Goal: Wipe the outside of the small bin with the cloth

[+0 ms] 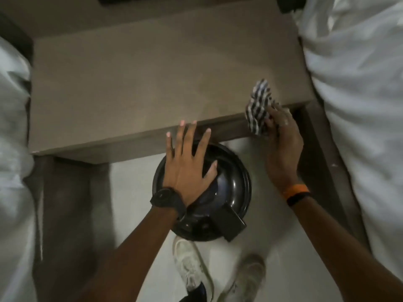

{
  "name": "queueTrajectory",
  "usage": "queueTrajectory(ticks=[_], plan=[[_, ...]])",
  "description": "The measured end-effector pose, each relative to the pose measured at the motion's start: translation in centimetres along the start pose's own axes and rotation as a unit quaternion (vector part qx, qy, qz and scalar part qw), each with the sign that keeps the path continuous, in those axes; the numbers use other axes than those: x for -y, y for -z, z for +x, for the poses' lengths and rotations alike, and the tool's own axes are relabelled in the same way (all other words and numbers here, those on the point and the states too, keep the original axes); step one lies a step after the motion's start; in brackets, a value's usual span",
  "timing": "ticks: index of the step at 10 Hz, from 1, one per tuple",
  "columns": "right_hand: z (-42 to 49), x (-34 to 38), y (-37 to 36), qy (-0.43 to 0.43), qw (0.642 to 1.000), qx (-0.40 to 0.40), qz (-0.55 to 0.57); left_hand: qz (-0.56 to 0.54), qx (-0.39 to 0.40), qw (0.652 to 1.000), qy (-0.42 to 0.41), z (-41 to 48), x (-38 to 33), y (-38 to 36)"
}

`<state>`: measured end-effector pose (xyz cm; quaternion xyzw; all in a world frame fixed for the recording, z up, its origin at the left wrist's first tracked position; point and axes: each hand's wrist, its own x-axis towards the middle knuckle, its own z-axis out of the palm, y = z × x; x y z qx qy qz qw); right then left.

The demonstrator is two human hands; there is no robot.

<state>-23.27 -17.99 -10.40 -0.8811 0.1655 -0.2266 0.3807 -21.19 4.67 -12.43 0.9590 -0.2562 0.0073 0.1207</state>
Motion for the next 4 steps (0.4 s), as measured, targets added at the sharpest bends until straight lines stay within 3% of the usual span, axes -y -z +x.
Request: queueTrajectory(ticks=[1,2,3,4], plan=[[6.4,1.9,-4.0,0.105,0.968,0.141,-0.177,0.030,0.002,0.999,0.023,6.0,3.3,1.4],[8.6,1.9,-6.8,0.057,0.919,0.277,-0.276,0.029,0.032,0.998,0.035,8.9,5.4,1.3],[10.3,1.4,-8.9,0.023,0.900,0.326,-0.287,-0.035,0.096,0.993,0.058,11.2,7.3,0.7],[11.5,2.1,-8.8,0.051,0.899,0.316,-0.299,-0.031,0.097,0.991,0.087,12.1,7.2,1.1]])
